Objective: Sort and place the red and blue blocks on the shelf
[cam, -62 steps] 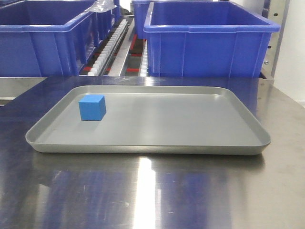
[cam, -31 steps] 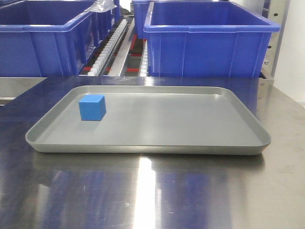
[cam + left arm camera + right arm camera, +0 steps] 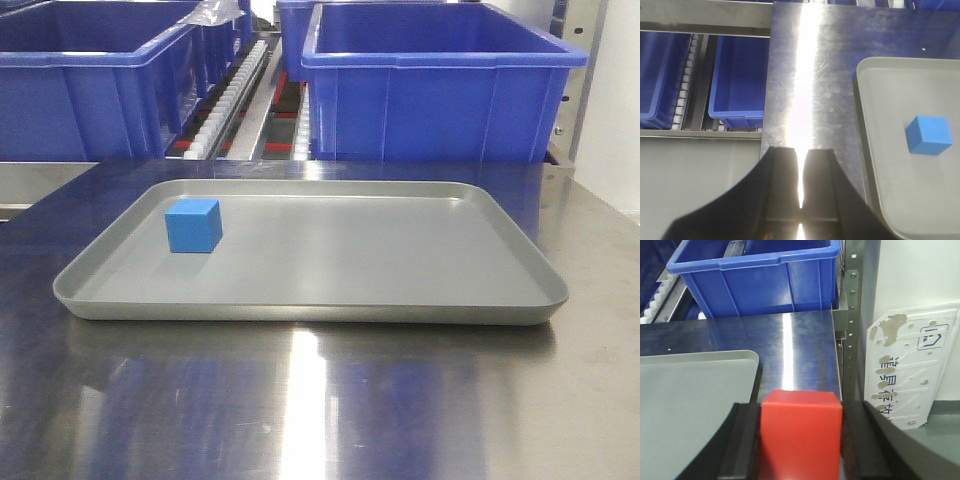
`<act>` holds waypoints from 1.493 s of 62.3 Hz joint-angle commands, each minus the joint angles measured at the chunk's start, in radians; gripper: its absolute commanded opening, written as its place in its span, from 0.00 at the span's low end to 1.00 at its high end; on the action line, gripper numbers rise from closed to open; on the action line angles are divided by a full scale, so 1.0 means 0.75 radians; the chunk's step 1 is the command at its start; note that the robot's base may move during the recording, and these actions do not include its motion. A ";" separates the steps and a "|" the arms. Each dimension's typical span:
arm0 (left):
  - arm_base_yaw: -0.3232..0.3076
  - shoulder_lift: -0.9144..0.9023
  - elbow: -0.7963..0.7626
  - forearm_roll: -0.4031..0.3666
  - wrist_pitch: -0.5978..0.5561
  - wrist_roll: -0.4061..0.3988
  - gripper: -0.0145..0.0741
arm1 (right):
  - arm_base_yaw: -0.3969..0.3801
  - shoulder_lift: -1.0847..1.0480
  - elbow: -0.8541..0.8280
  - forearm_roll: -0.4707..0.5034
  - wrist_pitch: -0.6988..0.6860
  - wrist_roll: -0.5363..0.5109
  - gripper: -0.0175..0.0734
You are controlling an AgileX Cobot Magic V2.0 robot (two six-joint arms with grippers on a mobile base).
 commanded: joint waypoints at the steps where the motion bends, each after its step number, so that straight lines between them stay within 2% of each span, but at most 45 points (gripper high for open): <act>1: -0.008 -0.009 -0.050 -0.018 -0.092 -0.003 0.30 | -0.009 0.000 -0.039 -0.015 -0.114 -0.004 0.25; 8: -0.008 -0.009 -0.050 -0.023 -0.085 -0.003 0.32 | -0.009 0.000 -0.039 -0.015 -0.114 -0.004 0.25; 13: -0.008 -0.009 -0.050 -0.038 -0.065 -0.003 0.38 | -0.009 0.000 -0.039 -0.015 -0.114 -0.004 0.25; 17: -0.008 -0.009 -0.050 -0.050 -0.031 -0.003 0.47 | -0.009 0.000 -0.039 -0.015 -0.114 -0.004 0.25; 22: -0.008 -0.009 -0.050 -0.073 0.025 -0.003 0.63 | -0.009 0.000 -0.039 -0.015 -0.114 -0.004 0.25; 27: -0.008 -0.009 -0.050 -0.095 0.043 -0.003 0.71 | -0.009 0.000 -0.039 -0.015 -0.114 -0.004 0.25; 40: -0.008 -0.009 -0.050 -0.112 0.059 -0.003 0.71 | -0.009 0.000 -0.039 -0.015 -0.114 -0.004 0.25; 49: -0.008 0.009 -0.057 -0.168 0.071 -0.003 0.71 | -0.009 0.000 -0.039 -0.015 -0.114 -0.004 0.25; 61: -0.008 0.133 -0.183 -0.213 0.262 -0.003 0.71 | -0.009 0.000 -0.039 -0.015 -0.114 -0.004 0.25; 70: -0.013 0.239 -0.294 -0.215 0.321 -0.003 0.71 | -0.009 0.000 -0.039 -0.015 -0.114 -0.004 0.25; 76: -0.053 0.305 -0.358 -0.213 0.338 -0.003 0.71 | -0.009 0.000 -0.039 -0.015 -0.114 -0.004 0.25; 93: -0.232 0.533 -0.560 -0.213 0.325 -0.015 0.71 | -0.009 0.000 -0.039 -0.015 -0.114 -0.004 0.25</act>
